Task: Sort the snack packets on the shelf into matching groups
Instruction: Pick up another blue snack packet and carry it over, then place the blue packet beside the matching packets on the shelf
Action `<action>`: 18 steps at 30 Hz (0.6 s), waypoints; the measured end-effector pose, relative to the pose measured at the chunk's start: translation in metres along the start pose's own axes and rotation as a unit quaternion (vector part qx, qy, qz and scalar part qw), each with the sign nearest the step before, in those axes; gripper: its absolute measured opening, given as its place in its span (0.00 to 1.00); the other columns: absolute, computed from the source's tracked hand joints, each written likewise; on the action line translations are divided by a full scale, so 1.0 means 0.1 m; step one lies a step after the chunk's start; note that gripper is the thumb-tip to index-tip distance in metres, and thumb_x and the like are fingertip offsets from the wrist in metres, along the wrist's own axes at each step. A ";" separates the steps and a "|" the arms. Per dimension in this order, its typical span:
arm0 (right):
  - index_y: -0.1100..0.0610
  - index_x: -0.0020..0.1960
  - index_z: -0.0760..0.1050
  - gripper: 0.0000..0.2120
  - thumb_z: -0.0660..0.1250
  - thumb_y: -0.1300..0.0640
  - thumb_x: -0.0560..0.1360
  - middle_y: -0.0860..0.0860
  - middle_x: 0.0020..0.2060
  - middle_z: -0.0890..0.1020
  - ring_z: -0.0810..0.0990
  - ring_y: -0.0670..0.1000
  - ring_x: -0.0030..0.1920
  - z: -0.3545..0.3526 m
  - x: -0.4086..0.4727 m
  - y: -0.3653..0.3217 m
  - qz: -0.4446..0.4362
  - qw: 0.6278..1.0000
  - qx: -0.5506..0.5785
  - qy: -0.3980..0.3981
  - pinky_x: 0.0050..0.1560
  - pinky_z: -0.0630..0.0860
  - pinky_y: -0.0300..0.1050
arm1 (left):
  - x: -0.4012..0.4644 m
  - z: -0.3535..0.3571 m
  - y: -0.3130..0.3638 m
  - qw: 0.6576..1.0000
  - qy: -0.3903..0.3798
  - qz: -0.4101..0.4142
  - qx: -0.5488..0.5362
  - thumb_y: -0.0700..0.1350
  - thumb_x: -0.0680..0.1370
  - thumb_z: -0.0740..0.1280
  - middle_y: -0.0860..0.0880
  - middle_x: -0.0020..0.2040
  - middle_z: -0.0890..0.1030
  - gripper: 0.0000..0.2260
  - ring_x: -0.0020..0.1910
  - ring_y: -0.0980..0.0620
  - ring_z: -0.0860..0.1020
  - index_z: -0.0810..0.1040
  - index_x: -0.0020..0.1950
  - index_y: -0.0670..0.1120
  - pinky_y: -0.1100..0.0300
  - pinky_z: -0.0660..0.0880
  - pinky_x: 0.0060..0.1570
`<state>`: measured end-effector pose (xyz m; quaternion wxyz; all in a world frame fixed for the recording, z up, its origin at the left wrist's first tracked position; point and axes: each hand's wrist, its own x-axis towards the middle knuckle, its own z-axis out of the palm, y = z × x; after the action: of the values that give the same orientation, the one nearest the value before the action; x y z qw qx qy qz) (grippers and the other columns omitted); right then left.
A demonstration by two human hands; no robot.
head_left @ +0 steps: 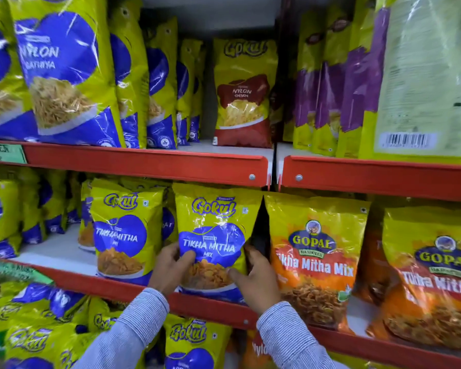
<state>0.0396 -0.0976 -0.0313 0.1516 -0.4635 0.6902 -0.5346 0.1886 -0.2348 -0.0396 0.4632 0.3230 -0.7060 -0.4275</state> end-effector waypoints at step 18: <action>0.61 0.73 0.67 0.26 0.60 0.63 0.75 0.63 0.69 0.74 0.72 0.65 0.68 -0.12 0.66 -0.87 -0.175 0.844 -0.495 0.108 0.71 0.70 0.57 | 0.69 0.02 0.67 0.860 0.092 0.343 0.367 0.36 0.72 0.62 0.31 0.48 0.84 0.13 0.47 0.28 0.83 0.83 0.51 0.36 0.45 0.77 0.52</action>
<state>0.0380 -0.1434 0.0682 -0.2696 -0.5296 0.7825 -0.1860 0.1578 -0.2644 0.0466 0.4914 0.2452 -0.8318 0.0804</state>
